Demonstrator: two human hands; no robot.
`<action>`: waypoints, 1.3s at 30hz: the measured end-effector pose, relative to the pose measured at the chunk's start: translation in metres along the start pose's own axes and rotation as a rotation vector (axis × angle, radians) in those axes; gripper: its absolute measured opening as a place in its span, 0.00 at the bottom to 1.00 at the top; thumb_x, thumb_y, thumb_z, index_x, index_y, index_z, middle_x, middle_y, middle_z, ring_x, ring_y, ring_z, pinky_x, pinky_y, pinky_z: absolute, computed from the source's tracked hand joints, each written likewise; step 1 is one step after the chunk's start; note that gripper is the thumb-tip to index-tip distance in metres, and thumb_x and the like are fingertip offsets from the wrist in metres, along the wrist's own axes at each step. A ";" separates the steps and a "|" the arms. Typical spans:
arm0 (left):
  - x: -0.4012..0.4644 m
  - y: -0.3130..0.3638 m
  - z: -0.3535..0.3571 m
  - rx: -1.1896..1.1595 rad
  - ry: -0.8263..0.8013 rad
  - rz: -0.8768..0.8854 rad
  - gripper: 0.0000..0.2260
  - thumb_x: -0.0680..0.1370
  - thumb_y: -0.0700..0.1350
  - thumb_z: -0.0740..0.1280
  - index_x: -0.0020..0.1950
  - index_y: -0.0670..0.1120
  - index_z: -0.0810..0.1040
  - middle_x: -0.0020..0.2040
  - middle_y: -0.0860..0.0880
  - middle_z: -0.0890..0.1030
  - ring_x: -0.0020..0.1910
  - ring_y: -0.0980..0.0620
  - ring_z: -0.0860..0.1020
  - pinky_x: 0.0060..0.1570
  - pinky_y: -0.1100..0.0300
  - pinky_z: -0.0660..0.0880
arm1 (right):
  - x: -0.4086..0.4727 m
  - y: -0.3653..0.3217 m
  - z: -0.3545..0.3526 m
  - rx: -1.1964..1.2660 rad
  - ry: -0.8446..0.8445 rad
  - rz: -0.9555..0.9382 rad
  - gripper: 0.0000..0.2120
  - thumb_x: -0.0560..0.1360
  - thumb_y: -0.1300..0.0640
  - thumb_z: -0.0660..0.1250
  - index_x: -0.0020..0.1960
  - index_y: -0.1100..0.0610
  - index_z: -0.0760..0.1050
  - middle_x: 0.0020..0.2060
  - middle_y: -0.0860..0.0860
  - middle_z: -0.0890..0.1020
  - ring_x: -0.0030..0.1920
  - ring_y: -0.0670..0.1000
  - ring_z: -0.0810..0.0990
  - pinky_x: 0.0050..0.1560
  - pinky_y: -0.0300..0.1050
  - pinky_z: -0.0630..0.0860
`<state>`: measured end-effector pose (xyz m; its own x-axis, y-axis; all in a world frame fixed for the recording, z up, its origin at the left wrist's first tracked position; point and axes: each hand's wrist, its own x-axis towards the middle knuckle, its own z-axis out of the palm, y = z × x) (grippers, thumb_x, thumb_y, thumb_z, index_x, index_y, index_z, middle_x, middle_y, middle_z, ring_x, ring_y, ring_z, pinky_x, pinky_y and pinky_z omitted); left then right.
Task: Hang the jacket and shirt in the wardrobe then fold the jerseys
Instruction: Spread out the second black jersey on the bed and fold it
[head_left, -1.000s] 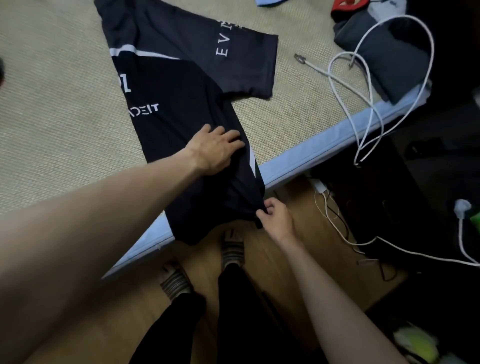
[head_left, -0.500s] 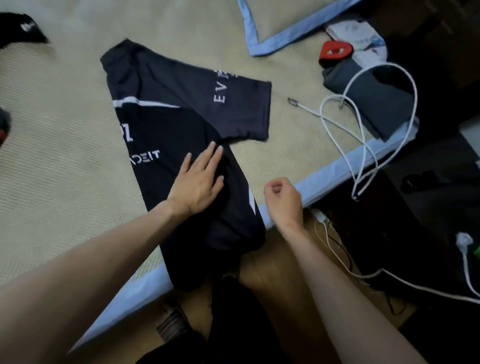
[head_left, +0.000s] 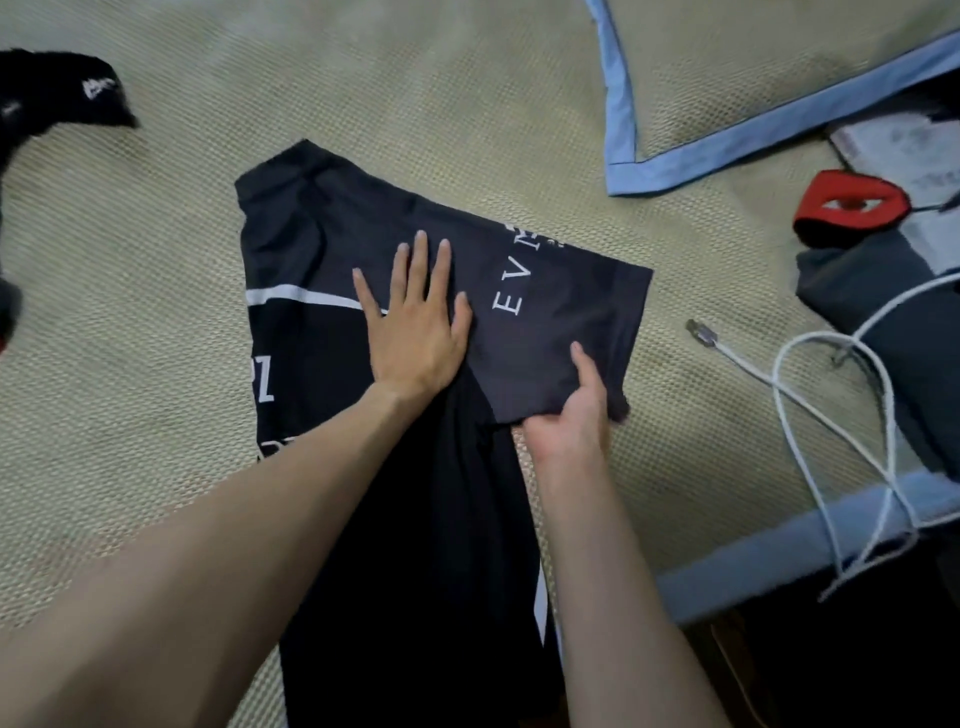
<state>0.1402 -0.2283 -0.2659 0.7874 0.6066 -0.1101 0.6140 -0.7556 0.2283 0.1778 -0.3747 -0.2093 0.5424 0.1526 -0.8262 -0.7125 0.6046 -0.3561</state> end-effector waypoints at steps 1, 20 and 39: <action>0.000 0.000 0.006 0.024 0.036 0.004 0.28 0.83 0.57 0.46 0.83 0.52 0.50 0.84 0.50 0.50 0.82 0.49 0.48 0.75 0.31 0.42 | 0.006 -0.001 0.004 -0.033 0.122 -0.092 0.13 0.76 0.56 0.72 0.60 0.57 0.81 0.54 0.56 0.87 0.52 0.55 0.87 0.58 0.55 0.82; 0.021 -0.141 -0.092 -1.048 0.209 -0.605 0.18 0.74 0.49 0.71 0.62 0.47 0.76 0.52 0.57 0.80 0.48 0.64 0.78 0.55 0.67 0.76 | -0.007 0.003 0.062 -1.608 -0.252 -0.622 0.24 0.76 0.46 0.73 0.69 0.54 0.76 0.62 0.49 0.81 0.61 0.45 0.79 0.67 0.43 0.74; 0.134 -0.155 -0.259 -1.311 0.211 -0.142 0.11 0.73 0.42 0.75 0.54 0.44 0.83 0.51 0.48 0.86 0.50 0.54 0.85 0.53 0.57 0.82 | -0.006 -0.073 0.315 -2.009 -0.667 -0.822 0.14 0.71 0.57 0.78 0.55 0.59 0.84 0.41 0.52 0.83 0.42 0.44 0.77 0.45 0.42 0.75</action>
<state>0.1357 0.0342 -0.0657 0.6247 0.7761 -0.0863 0.0892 0.0389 0.9953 0.3669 -0.1739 -0.0412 0.5760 0.7761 -0.2566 0.5160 -0.5887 -0.6222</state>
